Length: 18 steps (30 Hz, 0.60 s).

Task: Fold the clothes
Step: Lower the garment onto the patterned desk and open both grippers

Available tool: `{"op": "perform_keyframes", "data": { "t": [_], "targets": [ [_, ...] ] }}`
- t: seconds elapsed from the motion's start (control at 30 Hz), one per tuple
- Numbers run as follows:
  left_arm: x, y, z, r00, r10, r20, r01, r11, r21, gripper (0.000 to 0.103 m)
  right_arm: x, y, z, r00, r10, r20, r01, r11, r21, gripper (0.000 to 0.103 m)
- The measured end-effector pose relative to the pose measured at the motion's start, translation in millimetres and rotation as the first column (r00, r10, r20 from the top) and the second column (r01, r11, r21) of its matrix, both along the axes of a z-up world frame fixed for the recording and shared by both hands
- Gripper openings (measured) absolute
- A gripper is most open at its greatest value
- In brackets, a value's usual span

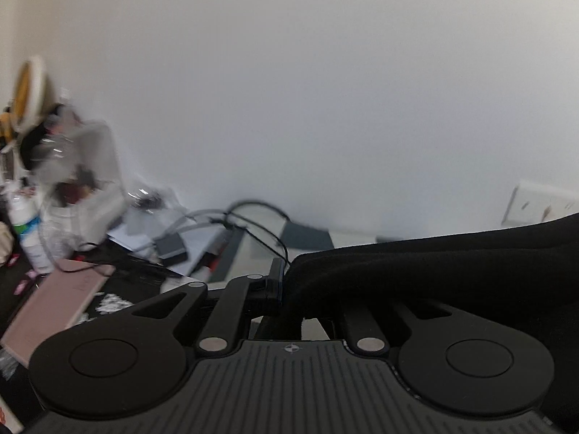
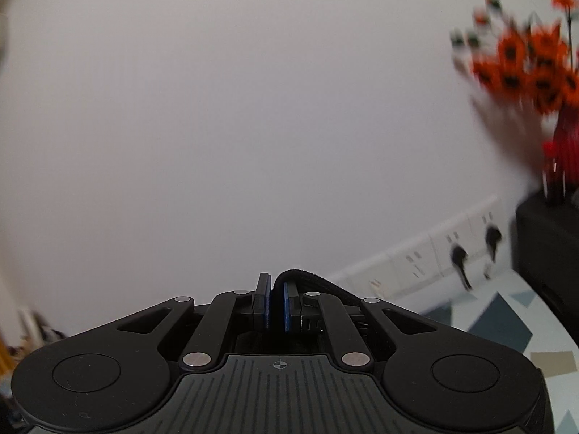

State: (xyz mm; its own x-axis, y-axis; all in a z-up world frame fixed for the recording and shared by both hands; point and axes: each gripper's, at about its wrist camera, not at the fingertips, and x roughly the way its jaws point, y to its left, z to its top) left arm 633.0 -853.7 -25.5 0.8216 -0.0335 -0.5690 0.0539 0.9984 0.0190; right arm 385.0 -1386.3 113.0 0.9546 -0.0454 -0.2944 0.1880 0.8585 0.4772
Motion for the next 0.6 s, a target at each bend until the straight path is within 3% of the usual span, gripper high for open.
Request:
{"op": "perform_keyframes", "data": {
  "t": [0.07,0.1,0.23,0.33,0.47,0.57,0.6],
  "targets": [
    [33.5,-21.9,-28.4,0.996,0.008,-0.091,-0.002,0.998,0.065,0.034,49.1,-20.4,-33.3,0.994,-0.026,-0.104,0.025,1.000,-0.014,0.006],
    [43.5,-31.3,-40.1,0.992,0.013,-0.126,-0.001,0.996,0.093,0.038,71.6,-29.8,-51.4,0.987,-0.039,-0.158,0.037,0.999,-0.017,0.006],
    [39.9,-46.5,-55.3,0.980,0.003,-0.200,0.021,0.993,0.115,0.064,142.9,-49.7,-126.0,0.927,-0.076,-0.367,0.075,0.997,-0.017,0.006],
    [16.9,-43.0,-46.5,0.982,0.000,-0.188,0.022,0.993,0.117,0.069,164.7,-56.6,-174.9,0.867,-0.100,-0.489,0.118,0.993,0.006,0.007],
    [-12.5,-26.2,-33.3,0.982,0.052,-0.181,-0.039,0.996,0.076,0.075,165.9,-61.9,-203.5,0.855,-0.082,-0.512,0.114,0.993,0.031,0.010],
    [-30.4,-7.0,-22.5,0.977,0.114,-0.178,-0.108,0.993,0.047,0.078,165.0,-60.9,-204.9,0.846,-0.044,-0.531,0.096,0.993,0.071,0.037],
    [-38.2,-0.3,-18.7,0.974,0.144,-0.174,-0.138,0.989,0.046,0.078,163.7,-59.0,-200.1,0.846,-0.023,-0.533,0.082,0.993,0.086,0.051]
  ]
}}
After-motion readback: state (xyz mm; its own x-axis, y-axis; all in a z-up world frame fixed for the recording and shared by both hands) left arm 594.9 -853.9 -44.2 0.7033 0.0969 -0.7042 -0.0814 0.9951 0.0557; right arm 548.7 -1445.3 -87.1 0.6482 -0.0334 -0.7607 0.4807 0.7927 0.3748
